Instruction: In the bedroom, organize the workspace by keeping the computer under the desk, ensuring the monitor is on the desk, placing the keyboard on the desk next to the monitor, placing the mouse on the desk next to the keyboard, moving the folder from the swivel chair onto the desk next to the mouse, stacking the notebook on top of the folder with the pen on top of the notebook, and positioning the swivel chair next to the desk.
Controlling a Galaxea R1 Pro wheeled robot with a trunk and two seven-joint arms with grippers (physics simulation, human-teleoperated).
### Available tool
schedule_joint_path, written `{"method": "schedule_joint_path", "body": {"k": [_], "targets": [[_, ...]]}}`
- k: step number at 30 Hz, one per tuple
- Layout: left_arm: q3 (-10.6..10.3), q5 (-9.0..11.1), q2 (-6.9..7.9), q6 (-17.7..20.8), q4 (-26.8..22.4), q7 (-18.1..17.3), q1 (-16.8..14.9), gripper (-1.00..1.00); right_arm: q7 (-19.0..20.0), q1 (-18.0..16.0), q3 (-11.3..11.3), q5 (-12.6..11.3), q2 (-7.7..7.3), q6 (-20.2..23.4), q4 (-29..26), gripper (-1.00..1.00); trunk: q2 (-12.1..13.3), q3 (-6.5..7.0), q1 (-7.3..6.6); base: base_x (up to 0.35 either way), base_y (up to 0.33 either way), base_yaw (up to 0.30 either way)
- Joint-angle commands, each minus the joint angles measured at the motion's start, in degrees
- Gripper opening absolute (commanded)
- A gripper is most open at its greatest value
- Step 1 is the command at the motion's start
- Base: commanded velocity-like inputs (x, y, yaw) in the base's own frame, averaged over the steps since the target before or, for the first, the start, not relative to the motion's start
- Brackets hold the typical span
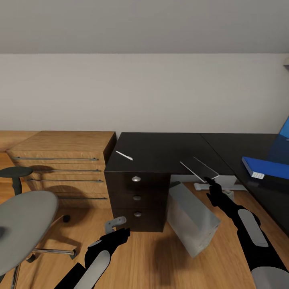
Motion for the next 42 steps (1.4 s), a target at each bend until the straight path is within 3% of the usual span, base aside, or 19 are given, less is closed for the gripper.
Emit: {"method": "schedule_joint_path", "body": {"k": [1,9,42], "targets": [[-0.12,0.31,0.05,0.09,-0.08,0.44,-0.06,1.00,-0.50,-0.04,-0.07,-0.44,0.02,0.22,-0.08,1.00,0.39,0.13,-0.23,0.001,0.001,0.000],[-0.34,0.26,0.04,0.09,-0.08,0.44,-0.06,1.00,-0.50,-0.04,-0.08,0.07,0.06,0.19,-0.01,1.00,3.60,1.56,-1.99,0.000,0.000,0.000],[-0.38,0.34,0.13,0.01,0.14,0.44,-0.06,1.00,-0.50,-0.02,-0.08,0.15,-0.01,0.21,-0.09,1.00,3.60,1.56,-1.99,0.041,0.014,0.000]]}}
